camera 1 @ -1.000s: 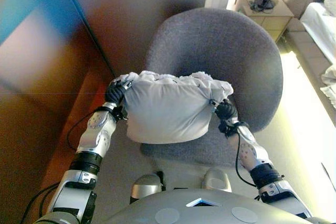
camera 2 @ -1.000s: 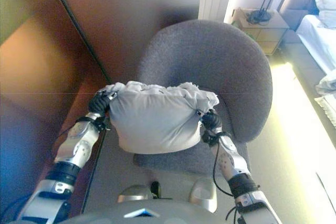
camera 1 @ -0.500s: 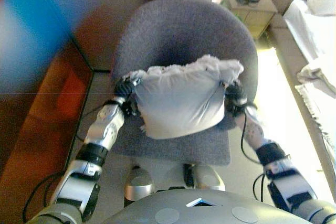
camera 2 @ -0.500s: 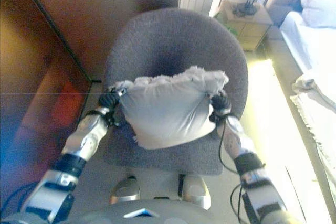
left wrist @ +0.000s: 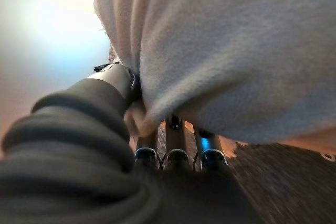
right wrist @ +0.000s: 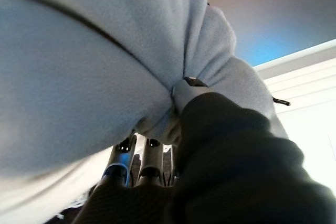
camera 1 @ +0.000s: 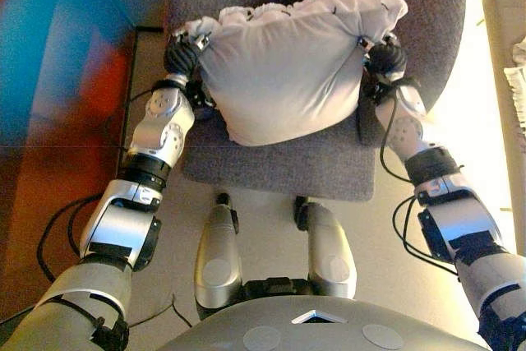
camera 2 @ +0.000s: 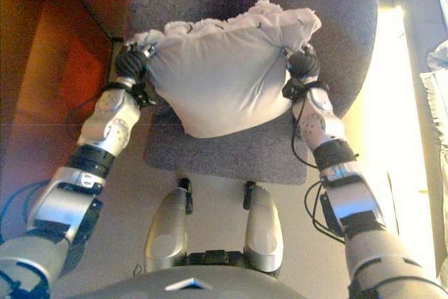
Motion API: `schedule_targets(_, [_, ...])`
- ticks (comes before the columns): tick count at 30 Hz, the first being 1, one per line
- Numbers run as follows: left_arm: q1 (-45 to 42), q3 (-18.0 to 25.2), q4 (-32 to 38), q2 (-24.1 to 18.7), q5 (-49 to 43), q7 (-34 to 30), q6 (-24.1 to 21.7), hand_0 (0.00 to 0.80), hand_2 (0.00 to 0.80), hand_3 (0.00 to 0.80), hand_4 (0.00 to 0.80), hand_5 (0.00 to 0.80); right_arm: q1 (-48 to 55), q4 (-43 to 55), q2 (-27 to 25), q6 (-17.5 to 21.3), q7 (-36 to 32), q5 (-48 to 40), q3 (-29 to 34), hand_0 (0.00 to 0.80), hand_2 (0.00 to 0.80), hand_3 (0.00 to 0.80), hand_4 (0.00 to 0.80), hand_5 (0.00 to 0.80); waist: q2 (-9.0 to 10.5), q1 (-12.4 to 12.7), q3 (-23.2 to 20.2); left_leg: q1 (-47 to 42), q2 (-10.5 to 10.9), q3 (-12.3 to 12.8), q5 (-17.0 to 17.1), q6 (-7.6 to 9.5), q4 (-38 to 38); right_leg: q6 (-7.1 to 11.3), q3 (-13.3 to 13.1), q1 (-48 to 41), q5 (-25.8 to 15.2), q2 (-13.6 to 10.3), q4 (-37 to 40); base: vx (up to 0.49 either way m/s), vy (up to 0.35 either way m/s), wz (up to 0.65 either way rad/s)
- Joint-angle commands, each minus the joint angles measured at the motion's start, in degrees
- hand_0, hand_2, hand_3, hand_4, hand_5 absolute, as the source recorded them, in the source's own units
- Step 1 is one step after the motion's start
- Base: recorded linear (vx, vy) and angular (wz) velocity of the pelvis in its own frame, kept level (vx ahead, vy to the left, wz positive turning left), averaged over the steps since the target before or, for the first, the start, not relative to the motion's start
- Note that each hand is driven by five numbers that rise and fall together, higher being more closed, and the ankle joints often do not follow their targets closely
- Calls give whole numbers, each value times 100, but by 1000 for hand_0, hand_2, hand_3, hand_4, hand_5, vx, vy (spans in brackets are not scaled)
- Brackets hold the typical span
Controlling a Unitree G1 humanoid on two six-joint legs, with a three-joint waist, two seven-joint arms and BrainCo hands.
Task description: Pick up the cushion and take it to the sofa
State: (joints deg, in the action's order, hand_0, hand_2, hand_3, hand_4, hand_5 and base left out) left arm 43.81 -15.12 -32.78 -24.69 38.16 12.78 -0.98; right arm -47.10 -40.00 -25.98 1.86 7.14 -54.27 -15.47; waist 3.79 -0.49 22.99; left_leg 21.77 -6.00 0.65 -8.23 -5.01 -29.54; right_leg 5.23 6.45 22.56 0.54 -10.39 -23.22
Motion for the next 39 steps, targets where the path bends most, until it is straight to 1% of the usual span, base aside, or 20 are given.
schedule_targets(1, [728, -357, 5, 120, -14, 81, -294, 800, 800, 800, 800, 800, -1044, -125, -50, 164, -484, -197, -216, 800, 800, 800, 800, 800, 53, 287, -113, -11, 220, -62, -262, 67, 3, 477, 8, -333, 90, -228, 261, -26, -21, 5])
schedule_targets(4, [869, -407, -91, 156, 157, 201, -518, 800, 800, 800, 800, 800, -1451, -594, -138, 164, -667, 335, -492, 800, 800, 800, 800, 800, -7, 336, -52, 158, 262, -55, -231, 41, -65, 436, 61, -224, 102, -266, 223, -44, 30, 6])
schedule_targets(6, [998, -388, -173, 194, 248, 271, -590, 800, 800, 800, 800, 800, -1721, -967, -173, 91, -815, 749, -677, 800, 800, 800, 800, 800, -36, 372, -2, 312, 289, -56, -305, 30, -272, 405, 76, -94, 157, -308, 47, -28, 37, 1])
schedule_targets(9, [1154, -363, -278, 230, 364, 229, -494, 800, 800, 800, 800, 800, -2049, -1547, -199, -143, -854, 922, -842, 800, 800, 800, 800, 800, -58, 443, 26, 535, 312, -64, -493, 52, -668, 364, 81, 124, 304, -376, -372, 11, 27, 13])
schedule_targets(13, [1265, -471, -387, 274, 352, 215, -475, 800, 800, 800, 800, 800, -2330, -2065, -260, -454, -789, 1009, -900, 800, 800, 800, 800, 800, -72, 492, 103, 712, 333, -67, -601, 78, -925, 346, 43, 332, 412, -415, -728, -2, 18, 7])
schedule_targets(16, [1338, -528, -477, 271, 308, 288, -415, 800, 800, 800, 800, 800, -2425, -2139, -264, -474, -817, 931, -911, 800, 800, 800, 800, 800, -94, 480, 178, 867, 347, -35, -715, 120, -1198, 306, -7, 533, 512, -439, -1049, -6, 55, 2])
schedule_targets(17, [1339, -537, -513, 266, 315, 325, -357, 800, 800, 800, 800, 800, -2427, -2153, -258, -489, -825, 920, -900, 800, 800, 800, 800, 800, -120, 481, 173, 847, 330, -56, -925, 101, -1336, 342, -51, 545, 691, -420, -1219, 81, 50, -2])
schedule_targets(19, [1370, -565, -619, 259, 320, 550, -193, 800, 800, 800, 800, 800, -2433, -2148, -233, -501, -755, 943, -868, 800, 800, 800, 800, 800, -148, 453, 194, 888, 323, -40, -977, 101, -1449, 335, -100, 635, 741, -423, -1375, 53, 56, -5])
schedule_targets(22, [1429, -562, -738, 280, 519, 848, -239, 800, 800, 800, 800, 800, -2489, -2104, -205, -473, -666, 1129, -862, 800, 800, 800, 800, 800, -197, 409, 226, 904, 319, -12, -983, 102, -1500, 335, -162, 708, 773, -431, -1478, -17, 63, -3])
schedule_targets(23, [1444, -545, -745, 298, 552, 901, -265, 800, 800, 800, 800, 800, -2516, -2105, -211, -459, -677, 1165, -869, 800, 800, 800, 800, 800, -197, 397, 250, 963, 332, 21, -812, 125, -1448, 290, -149, 761, 628, -446, -1415, -4, 75, -1])
schedule_targets(24, [1463, -520, -754, 343, 714, 997, -317, 800, 800, 800, 800, 800, -2573, -2118, -193, -435, -673, 1232, -908, 800, 800, 800, 800, 800, -242, 392, 261, 894, 335, 3, -954, 90, -1462, 342, -184, 735, 767, -432, -1480, -15, 73, 1])
schedule_targets(30, [1521, -474, -626, 479, 835, 1120, -516, 800, 800, 800, 800, 800, -2897, -2128, -222, -432, -580, 1397, -1075, 800, 800, 800, 800, 800, -318, 404, 313, 925, 368, 21, -937, 54, -1434, 351, -185, 805, 771, -441, -1491, -4, 60, 2])
schedule_targets(32, [1565, -491, -568, 479, 795, 1099, -498, 800, 800, 800, 800, 800, -2997, -2124, -244, -557, -444, 1407, -1099, 800, 800, 800, 800, 800, -317, 411, 316, 987, 352, 29, -936, 41, -1461, 355, -186, 880, 772, -426, -1544, 0, 0, 0])
schedule_targets(33, [1616, -542, -580, 487, 686, 1104, -506, 800, 800, 800, 800, 800, -3077, -2208, -272, -724, -168, 1435, -1142, 800, 800, 800, 800, 800, -314, 409, 313, 1019, 342, 37, -925, 35, -1465, 354, -188, 917, 762, -421, -1556, 0, 0, 0])
schedule_targets(34, [1649, -572, -591, 485, 617, 1103, -503, 800, 800, 800, 800, 800, -3118, -2288, -290, -779, -46, 1401, -1169, 430, 430, 430, 430, 430, -314, 410, 311, 1039, 335, 38, -912, 33, -1461, 353, -190, 944, 756, -418, -1564, 0, 0, 0])
schedule_targets(35, [1682, -613, -602, 471, 558, 1092, -472, 800, 800, 800, 800, 800, -3150, -2366, -309, -804, -29, 1411, -1177, 0, 0, 0, 0, 0, -311, 408, 309, 1054, 323, 41, -900, 31, -1452, 356, -192, 970, 750, -410, -1574, 0, 0, 0])
schedule_targets(36, [1717, -655, -623, 453, 531, 1086, -454, 800, 800, 800, 800, 800, -3175, -2421, -321, -807, 8, 1410, -1176, 0, 0, 0, 0, 0, -309, 404, 316, 1062, 313, 48, -889, 30, -1440, 359, -192, 986, 743, -403, -1574, -38, 31, 2])
schedule_targets(37, [1745, -689, -640, 429, 567, 1061, -438, 301, 301, 301, 301, 301, -3197, -2440, -332, -782, 71, 1338, -1194, 0, 0, 0, 0, 0, -309, 397, 331, 1062, 305, 56, -865, 34, -1408, 361, -198, 1000, 728, -392, -1559, -44, 34, 2])
schedule_targets(38, [1765, -710, -647, 404, 611, 1065, -415, 0, 0, 0, 0, 0, -3211, -2442, -335, -766, 78, 1294, -1199, 0, 0, 0, 0, 0, -316, 392, 343, 1062, 298, 64, -852, 38, -1382, 363, -203, 1017, 722, -389, -1553, -52, 41, 2])
schedule_targets(39, [1786, -723, -663, 376, 656, 1092, -436, 0, 0, 0, 0, 0, -3225, -2446, -333, -755, 99, 1261, -1190, 0, 0, 0, 0, 0, -330, 385, 355, 1062, 295, 75, -839, 43, -1356, 367, -210, 1039, 715, -386, -1550, -49, 39, 0])
